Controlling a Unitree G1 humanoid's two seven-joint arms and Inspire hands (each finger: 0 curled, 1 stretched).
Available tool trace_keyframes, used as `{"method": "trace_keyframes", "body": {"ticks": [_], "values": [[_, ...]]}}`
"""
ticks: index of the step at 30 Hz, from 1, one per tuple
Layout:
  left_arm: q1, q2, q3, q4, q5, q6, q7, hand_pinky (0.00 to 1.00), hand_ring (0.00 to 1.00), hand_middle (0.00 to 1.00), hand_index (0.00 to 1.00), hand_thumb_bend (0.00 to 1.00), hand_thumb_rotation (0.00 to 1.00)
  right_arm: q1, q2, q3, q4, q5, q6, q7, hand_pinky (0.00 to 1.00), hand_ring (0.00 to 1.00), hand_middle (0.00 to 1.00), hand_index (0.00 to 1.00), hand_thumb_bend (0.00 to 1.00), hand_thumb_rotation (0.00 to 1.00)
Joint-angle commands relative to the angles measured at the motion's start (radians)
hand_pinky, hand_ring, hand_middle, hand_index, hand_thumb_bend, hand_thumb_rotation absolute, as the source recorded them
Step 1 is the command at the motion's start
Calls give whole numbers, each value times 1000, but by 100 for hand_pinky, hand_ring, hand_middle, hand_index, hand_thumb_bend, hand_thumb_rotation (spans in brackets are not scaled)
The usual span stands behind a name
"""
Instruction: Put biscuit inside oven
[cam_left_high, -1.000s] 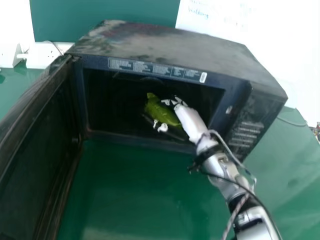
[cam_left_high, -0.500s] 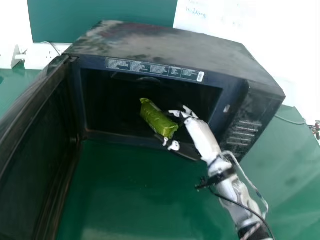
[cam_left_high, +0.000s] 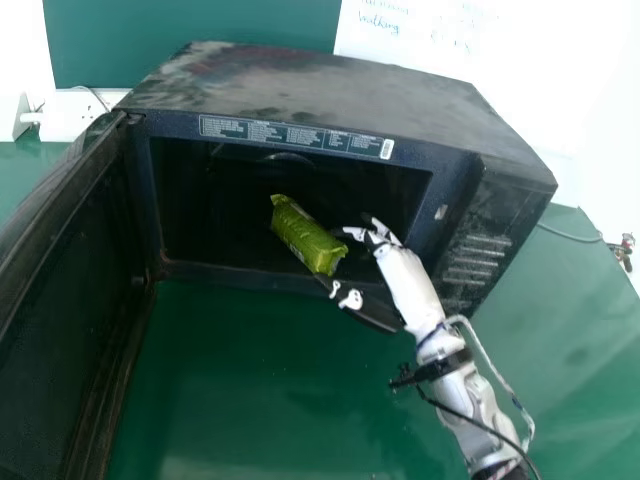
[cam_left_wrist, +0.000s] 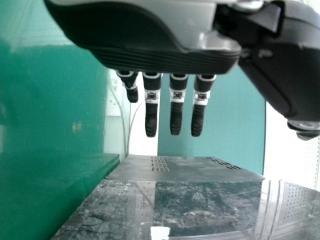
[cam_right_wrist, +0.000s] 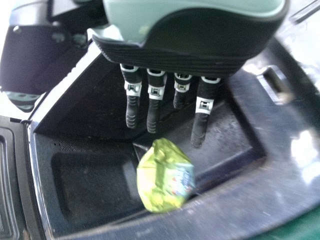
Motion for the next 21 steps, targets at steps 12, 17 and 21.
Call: {"method": "trace_keyframes", "body": {"ticks": [12, 17, 21], "values": [[-5, 6, 12, 25, -14, -8, -11, 77, 77, 84, 81, 76, 74, 40, 35, 0, -17, -38, -64, -124, 59, 72, 82, 81, 94, 54], [-11, 10, 11, 41, 0, -31, -18, 80, 78, 85, 82, 77, 73, 97, 28, -16, -73, -15, -70, -107, 60, 73, 82, 81, 95, 56], [-10, 7, 10, 34, -5, -21, -10, 83, 78, 85, 82, 79, 75, 150, 18, -35, -139, 11, -61, -71, 58, 72, 82, 81, 95, 55]]}}
